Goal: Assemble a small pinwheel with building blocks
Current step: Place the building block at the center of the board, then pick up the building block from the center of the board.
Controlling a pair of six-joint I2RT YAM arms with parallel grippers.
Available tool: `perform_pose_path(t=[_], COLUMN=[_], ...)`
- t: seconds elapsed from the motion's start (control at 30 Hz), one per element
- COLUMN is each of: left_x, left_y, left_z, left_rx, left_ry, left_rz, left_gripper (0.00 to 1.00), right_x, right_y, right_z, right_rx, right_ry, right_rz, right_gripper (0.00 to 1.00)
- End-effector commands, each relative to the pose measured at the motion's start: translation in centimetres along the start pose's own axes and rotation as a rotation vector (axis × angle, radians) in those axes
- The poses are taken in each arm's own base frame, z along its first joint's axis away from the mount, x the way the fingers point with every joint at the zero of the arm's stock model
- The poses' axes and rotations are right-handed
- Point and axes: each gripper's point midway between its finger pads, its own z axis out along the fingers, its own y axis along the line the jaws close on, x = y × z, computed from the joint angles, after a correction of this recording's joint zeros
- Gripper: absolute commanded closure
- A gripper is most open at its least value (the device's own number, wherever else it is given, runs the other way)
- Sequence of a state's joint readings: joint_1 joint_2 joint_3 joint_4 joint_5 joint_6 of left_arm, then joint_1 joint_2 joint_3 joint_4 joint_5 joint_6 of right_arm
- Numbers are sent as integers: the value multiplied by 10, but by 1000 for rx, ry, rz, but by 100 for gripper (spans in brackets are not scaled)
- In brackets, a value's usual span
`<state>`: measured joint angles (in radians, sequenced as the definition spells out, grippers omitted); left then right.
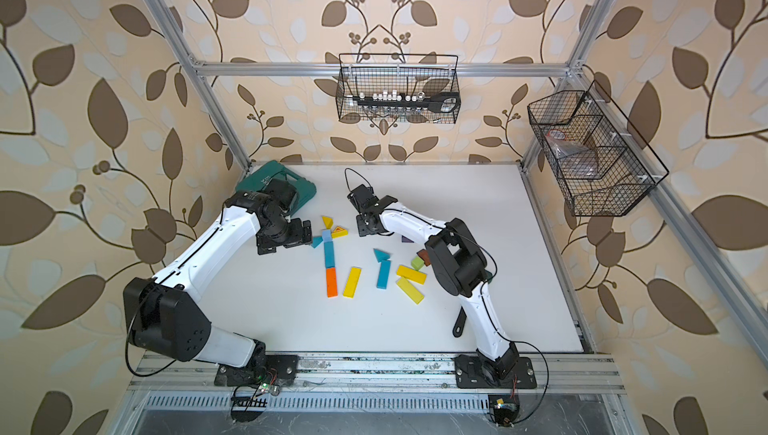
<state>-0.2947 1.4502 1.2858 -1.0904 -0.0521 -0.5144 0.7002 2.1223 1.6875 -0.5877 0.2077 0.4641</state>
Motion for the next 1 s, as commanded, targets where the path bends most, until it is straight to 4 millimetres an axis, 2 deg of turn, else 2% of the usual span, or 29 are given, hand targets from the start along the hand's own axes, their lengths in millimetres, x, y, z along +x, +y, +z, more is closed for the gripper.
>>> perform_pose_path(t=[0.0, 0.1, 0.13, 0.2, 0.3, 0.43, 0.57, 0.8, 0.97], left_x=[7, 13, 15, 19, 24, 28, 28, 27, 27], left_y=[-20, -35, -40, -46, -51, -52, -50, -47, -44], left_z=[-18, -20, -20, -17, -13, -12, -11, -9, -4], left_rx=[138, 195, 197, 187, 174, 161, 148, 122, 97], left_ry=[-29, -25, -22, -14, 10, 15, 15, 20, 29], left_rz=[-20, -4, 7, 23, 30, 33, 35, 43, 51], left_gripper=[1, 1, 1, 1, 1, 1, 1, 1, 1], right_x=[14, 43, 56, 70, 80, 91, 94, 101, 104], right_y=[5, 1, 10, 15, 17, 8, -3, -1, -10], right_z=[-30, -33, -33, -30, -26, -18, -9, 1, 8], right_rx=[-106, -147, -172, -197, -207, -169, -106, -112, -61], right_ry=[-13, 27, 46, 75, 115, 147, 162, 204, 217], right_rz=[-58, -121, -164, -228, -293, -337, -365, -424, -439], right_gripper=[37, 37, 37, 38, 40, 44, 44, 45, 54])
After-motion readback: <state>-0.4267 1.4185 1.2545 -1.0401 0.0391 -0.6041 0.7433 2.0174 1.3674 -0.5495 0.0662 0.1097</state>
